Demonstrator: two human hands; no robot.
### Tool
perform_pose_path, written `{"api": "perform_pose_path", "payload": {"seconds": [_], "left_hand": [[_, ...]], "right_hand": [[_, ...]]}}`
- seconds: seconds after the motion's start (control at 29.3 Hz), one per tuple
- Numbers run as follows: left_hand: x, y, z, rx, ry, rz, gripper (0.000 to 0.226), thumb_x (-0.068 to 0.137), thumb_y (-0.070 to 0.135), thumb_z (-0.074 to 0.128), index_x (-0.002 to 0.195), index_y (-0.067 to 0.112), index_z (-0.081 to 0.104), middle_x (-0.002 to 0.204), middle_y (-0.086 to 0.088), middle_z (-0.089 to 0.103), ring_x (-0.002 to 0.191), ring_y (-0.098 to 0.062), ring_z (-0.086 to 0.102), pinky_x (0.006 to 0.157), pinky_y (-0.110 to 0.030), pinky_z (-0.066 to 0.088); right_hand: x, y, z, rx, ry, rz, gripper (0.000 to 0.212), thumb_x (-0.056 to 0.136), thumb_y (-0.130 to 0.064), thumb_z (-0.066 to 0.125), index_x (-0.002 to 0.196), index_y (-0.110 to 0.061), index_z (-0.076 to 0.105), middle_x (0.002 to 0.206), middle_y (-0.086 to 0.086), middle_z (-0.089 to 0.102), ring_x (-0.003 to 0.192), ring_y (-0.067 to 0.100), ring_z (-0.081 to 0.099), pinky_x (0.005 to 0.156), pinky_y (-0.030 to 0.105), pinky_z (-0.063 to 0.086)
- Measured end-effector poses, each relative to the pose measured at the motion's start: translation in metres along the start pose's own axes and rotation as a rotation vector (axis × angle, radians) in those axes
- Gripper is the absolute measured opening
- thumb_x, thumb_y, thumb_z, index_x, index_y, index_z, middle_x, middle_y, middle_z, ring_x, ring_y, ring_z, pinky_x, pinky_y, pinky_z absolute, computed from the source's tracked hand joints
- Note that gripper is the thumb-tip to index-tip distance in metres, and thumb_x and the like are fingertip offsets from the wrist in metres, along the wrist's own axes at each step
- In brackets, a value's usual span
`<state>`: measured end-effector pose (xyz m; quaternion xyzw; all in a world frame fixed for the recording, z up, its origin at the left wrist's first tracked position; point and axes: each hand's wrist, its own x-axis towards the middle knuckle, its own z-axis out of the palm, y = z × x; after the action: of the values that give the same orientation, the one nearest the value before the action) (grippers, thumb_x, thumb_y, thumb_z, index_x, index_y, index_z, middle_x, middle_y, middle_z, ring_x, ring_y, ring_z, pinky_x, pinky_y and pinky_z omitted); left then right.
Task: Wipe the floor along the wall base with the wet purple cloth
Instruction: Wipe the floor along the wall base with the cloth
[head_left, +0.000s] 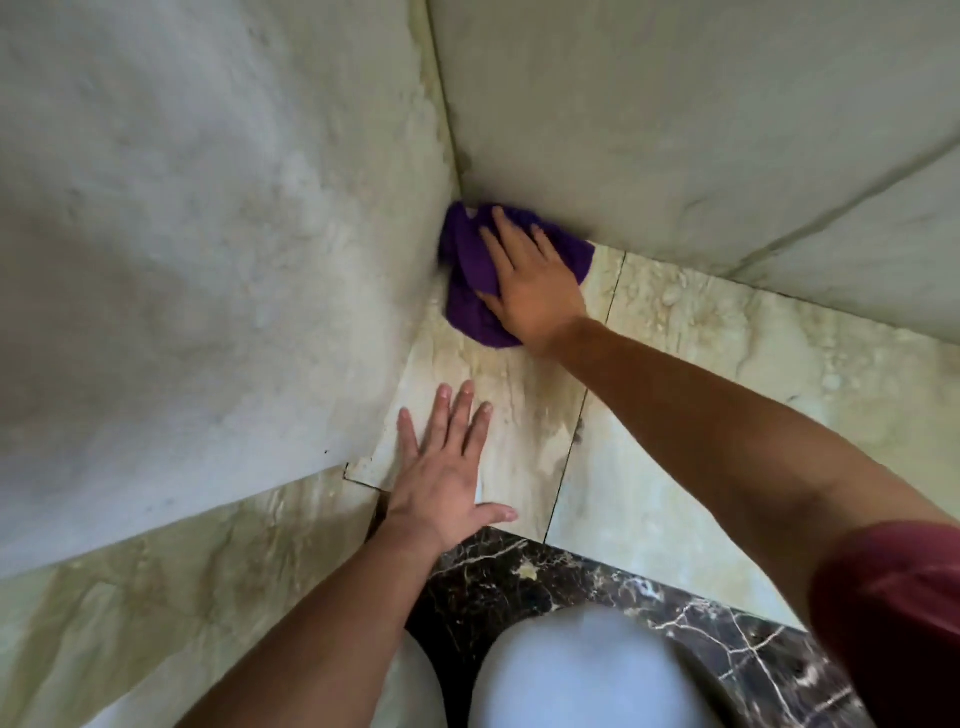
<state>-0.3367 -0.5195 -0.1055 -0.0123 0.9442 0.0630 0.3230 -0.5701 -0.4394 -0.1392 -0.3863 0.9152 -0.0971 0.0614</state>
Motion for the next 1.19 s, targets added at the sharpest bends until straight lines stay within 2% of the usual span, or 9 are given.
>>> {"api": "perform_pose_path", "payload": {"seconds": [0.1, 0.24, 0.41, 0.51, 0.65, 0.78, 0.95, 1.06, 1.19], "left_hand": [[0.005, 0.001, 0.003, 0.020, -0.023, -0.002, 0.143, 0.057, 0.101, 0.035, 0.152, 0.014, -0.028, 0.153, -0.013, -0.048, 0.142, -0.034, -0.044, 0.114, -0.073, -0.006], [0.010, -0.001, 0.006, 0.076, -0.077, -0.002, 0.148, 0.055, 0.100, 0.037, 0.149, 0.009, -0.033, 0.154, -0.020, -0.044, 0.141, -0.040, -0.043, 0.111, -0.077, -0.002], [0.007, 0.005, -0.011, 0.113, -0.172, -0.024, 0.147, 0.062, 0.096, 0.043, 0.149, 0.006, -0.033, 0.154, -0.023, -0.043, 0.142, -0.044, -0.040, 0.113, -0.077, 0.002], [0.009, -0.003, -0.020, 0.141, -0.191, 0.022, 0.147, 0.064, 0.091, 0.053, 0.148, 0.009, -0.034, 0.152, -0.020, -0.046, 0.144, -0.040, -0.036, 0.116, -0.073, 0.005], [0.007, -0.004, -0.037, 0.151, -0.304, 0.065, 0.144, 0.067, 0.085, 0.060, 0.150, 0.010, -0.031, 0.154, -0.020, -0.043, 0.146, -0.040, -0.032, 0.119, -0.069, 0.002], [-0.006, -0.007, -0.047, 0.090, -0.246, 0.076, 0.130, 0.073, 0.084, 0.055, 0.156, 0.016, -0.020, 0.160, -0.015, -0.034, 0.150, -0.037, -0.026, 0.121, -0.065, 0.002], [-0.061, -0.030, -0.010, 0.064, -0.239, 0.041, 0.135, 0.069, 0.083, 0.060, 0.153, 0.024, -0.028, 0.157, -0.014, -0.041, 0.146, -0.036, -0.033, 0.123, -0.058, -0.008], [-0.059, -0.023, 0.015, 0.022, -0.159, -0.016, 0.142, 0.067, 0.081, 0.062, 0.148, 0.020, -0.037, 0.149, -0.018, -0.051, 0.140, -0.040, -0.042, 0.122, -0.061, -0.004], [-0.055, -0.016, 0.032, 0.028, -0.119, -0.020, 0.146, 0.064, 0.079, 0.065, 0.145, 0.018, -0.040, 0.146, -0.022, -0.052, 0.137, -0.044, -0.043, 0.121, -0.063, -0.002]], "right_hand": [[-0.002, -0.020, 0.008, 0.175, 0.104, 0.173, 0.075, 0.097, -0.058, 0.042, 0.158, -0.016, 0.029, 0.169, 0.009, 0.017, 0.154, 0.024, 0.022, 0.127, 0.049, 0.005], [0.020, -0.066, 0.016, 0.234, 0.030, 0.345, 0.082, 0.096, -0.064, 0.025, 0.160, -0.013, 0.019, 0.170, 0.010, 0.008, 0.156, 0.026, 0.010, 0.127, 0.051, 0.000], [0.010, -0.055, -0.012, 0.240, -0.295, 0.207, 0.095, 0.092, -0.067, 0.044, 0.161, -0.013, 0.010, 0.170, 0.010, -0.005, 0.157, 0.026, 0.001, 0.127, 0.049, -0.001], [0.032, -0.041, -0.037, 0.326, -0.448, 0.237, 0.104, 0.082, -0.075, 0.049, 0.160, -0.014, 0.018, 0.171, 0.009, -0.001, 0.157, 0.028, 0.005, 0.126, 0.049, 0.012], [0.034, -0.045, -0.034, 0.155, -0.585, 0.199, 0.128, 0.073, -0.083, 0.058, 0.161, -0.011, 0.000, 0.168, 0.013, -0.016, 0.157, 0.031, -0.007, 0.127, 0.051, 0.009], [0.041, -0.046, -0.030, -0.009, -0.559, 0.205, 0.128, 0.076, -0.075, 0.066, 0.160, -0.011, -0.005, 0.167, 0.014, -0.022, 0.156, 0.032, -0.010, 0.126, 0.054, 0.008], [0.046, -0.045, -0.031, 0.005, -0.563, 0.209, 0.116, 0.083, -0.071, 0.061, 0.161, -0.015, -0.005, 0.168, 0.009, -0.022, 0.157, 0.029, -0.009, 0.126, 0.054, 0.007], [0.039, -0.036, -0.013, -0.007, -0.437, 0.222, 0.110, 0.084, -0.074, 0.052, 0.161, -0.017, -0.002, 0.169, 0.008, -0.018, 0.157, 0.026, -0.006, 0.127, 0.052, 0.004], [0.016, -0.042, 0.008, 0.083, -0.133, 0.230, 0.098, 0.085, -0.070, 0.049, 0.160, -0.014, 0.019, 0.171, 0.009, 0.002, 0.157, 0.025, 0.005, 0.126, 0.052, 0.001]]}}
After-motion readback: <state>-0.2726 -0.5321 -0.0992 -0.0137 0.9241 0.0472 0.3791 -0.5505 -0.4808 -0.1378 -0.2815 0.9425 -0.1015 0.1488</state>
